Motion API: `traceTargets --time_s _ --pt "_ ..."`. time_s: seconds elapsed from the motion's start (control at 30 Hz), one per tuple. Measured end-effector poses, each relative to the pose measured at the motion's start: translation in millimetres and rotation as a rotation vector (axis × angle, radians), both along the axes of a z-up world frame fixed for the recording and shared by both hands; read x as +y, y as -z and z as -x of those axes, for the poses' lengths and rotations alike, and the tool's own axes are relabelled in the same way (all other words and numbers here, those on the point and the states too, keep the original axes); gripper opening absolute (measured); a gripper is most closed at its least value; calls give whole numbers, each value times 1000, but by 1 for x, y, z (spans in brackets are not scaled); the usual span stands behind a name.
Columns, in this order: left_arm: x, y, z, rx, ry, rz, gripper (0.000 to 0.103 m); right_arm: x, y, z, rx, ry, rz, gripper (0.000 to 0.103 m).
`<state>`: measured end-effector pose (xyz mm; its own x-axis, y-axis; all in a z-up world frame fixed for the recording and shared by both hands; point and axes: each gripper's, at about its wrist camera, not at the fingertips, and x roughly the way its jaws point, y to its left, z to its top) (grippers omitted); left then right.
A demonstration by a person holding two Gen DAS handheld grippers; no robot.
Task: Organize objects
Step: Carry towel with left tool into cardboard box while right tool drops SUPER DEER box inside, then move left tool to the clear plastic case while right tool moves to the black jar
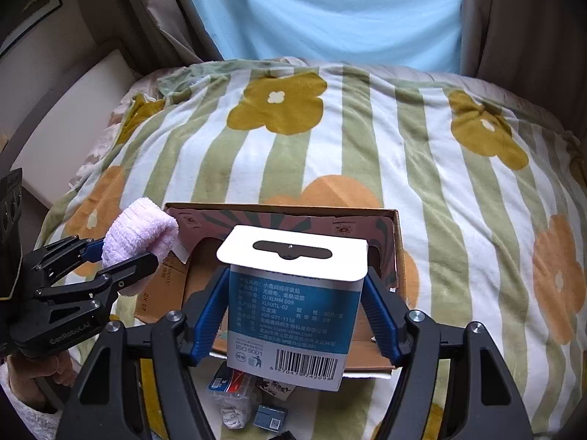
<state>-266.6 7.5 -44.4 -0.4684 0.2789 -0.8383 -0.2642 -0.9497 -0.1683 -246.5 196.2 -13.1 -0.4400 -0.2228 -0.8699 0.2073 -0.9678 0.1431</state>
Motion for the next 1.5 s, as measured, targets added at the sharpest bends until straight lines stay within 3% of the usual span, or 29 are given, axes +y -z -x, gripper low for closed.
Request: traceTargets --time_s 0.27,0.53,0.6,0.63,0.67,0.73,0.77,1.3,1.5 --pt "-4 54 38 -117 -25 -6 41 -3 51 36 -112 -5 -35 66" --pt "-1 60 43 -129 -39 11 43 -10 65 40 -147 -25 -73 66" --pt "1 57 43 -118 -41 45 58 -15 64 40 -127 -45 -127 66" --pt "1 55 42 -108 -41 59 96 -16 62 40 -119 -48 -142 67" --pt "2 52 39 -84 -36 67 103 -17 61 39 -118 -51 -145 68" --pt "3 48 36 -59 -29 77 103 -17 61 39 -146 -52 -139 84" --pt "3 46 33 -49 -32 87 103 -16 61 38 -158 -48 -132 86" --pt "-10 18 1 -16 -66 33 103 -5 36 15 -112 -1 -95 86" --pt "-13 -10 -20 14 -76 19 103 -7 8 -6 -54 -18 -100 86"
